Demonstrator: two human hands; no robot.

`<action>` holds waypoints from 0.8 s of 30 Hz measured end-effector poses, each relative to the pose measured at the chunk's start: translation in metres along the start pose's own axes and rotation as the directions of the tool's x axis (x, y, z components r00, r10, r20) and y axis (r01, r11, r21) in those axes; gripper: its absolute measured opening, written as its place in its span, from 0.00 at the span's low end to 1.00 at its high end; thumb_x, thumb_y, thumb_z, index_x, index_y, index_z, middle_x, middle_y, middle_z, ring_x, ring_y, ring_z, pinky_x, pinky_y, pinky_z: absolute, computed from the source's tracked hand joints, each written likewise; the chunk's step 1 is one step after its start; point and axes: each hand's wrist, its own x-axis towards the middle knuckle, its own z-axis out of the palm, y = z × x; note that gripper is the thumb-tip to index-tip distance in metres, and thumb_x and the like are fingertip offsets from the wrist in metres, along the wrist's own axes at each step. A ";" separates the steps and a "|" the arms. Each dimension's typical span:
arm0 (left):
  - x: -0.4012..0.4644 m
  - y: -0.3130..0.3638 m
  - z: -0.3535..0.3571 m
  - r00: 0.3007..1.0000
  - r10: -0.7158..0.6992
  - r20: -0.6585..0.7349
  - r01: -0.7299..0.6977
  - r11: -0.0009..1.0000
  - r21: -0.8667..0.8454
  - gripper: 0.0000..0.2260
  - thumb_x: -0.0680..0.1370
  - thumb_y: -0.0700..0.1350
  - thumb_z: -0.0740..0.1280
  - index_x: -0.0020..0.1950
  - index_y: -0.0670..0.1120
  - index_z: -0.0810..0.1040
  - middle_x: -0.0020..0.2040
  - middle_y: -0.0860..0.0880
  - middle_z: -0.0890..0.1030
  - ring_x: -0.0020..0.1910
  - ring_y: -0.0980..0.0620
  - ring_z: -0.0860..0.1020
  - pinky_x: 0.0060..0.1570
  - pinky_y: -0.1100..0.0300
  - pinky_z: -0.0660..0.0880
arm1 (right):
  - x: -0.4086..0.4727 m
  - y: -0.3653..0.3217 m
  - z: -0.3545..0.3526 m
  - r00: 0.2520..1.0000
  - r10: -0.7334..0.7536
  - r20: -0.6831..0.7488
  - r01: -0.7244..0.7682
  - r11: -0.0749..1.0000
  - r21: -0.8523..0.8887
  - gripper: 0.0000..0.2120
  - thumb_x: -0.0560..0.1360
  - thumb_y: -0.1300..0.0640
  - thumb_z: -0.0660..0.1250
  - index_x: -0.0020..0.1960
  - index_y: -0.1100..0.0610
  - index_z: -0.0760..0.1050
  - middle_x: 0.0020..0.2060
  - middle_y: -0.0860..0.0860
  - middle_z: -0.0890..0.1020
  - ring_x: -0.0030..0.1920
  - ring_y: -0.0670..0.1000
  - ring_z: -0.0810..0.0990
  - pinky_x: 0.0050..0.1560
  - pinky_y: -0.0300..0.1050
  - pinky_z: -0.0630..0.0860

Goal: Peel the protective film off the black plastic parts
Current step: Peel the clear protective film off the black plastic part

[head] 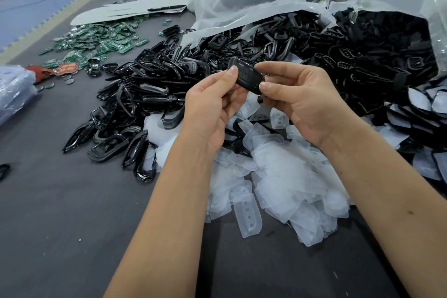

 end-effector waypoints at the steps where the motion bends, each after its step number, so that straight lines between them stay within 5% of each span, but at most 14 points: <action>1: 0.000 0.000 0.000 1.000 -0.003 0.003 0.003 1.000 -0.003 0.03 0.81 0.39 0.70 0.50 0.40 0.84 0.45 0.43 0.85 0.40 0.52 0.82 0.40 0.63 0.80 | 0.000 0.000 0.000 1.000 -0.013 0.003 0.013 1.000 -0.007 0.14 0.74 0.69 0.74 0.55 0.55 0.86 0.39 0.50 0.86 0.45 0.51 0.84 0.53 0.44 0.82; 8: 0.000 0.005 -0.004 0.999 -0.042 0.014 0.043 0.997 -0.064 0.14 0.79 0.37 0.71 0.64 0.38 0.80 0.45 0.44 0.86 0.35 0.54 0.83 0.39 0.60 0.82 | -0.002 -0.001 -0.004 0.995 -0.034 0.089 0.033 0.999 0.009 0.14 0.72 0.67 0.75 0.54 0.55 0.85 0.38 0.51 0.86 0.41 0.50 0.83 0.51 0.44 0.82; 15: 0.002 0.005 -0.006 0.998 -0.058 -0.013 0.057 0.997 -0.061 0.12 0.79 0.38 0.71 0.62 0.38 0.82 0.44 0.44 0.85 0.33 0.55 0.80 0.35 0.63 0.80 | -0.001 0.002 -0.002 0.987 0.012 0.158 -0.035 0.989 0.145 0.22 0.68 0.65 0.74 0.62 0.61 0.81 0.45 0.54 0.87 0.50 0.51 0.87 0.52 0.42 0.82; 24: 0.002 0.006 -0.007 0.996 -0.080 0.033 0.082 0.993 -0.079 0.10 0.80 0.37 0.69 0.61 0.39 0.82 0.46 0.44 0.84 0.34 0.55 0.80 0.35 0.63 0.81 | -0.003 0.003 -0.004 0.981 -0.128 0.149 0.129 0.992 0.002 0.19 0.68 0.66 0.76 0.59 0.58 0.82 0.40 0.50 0.87 0.44 0.50 0.85 0.53 0.44 0.82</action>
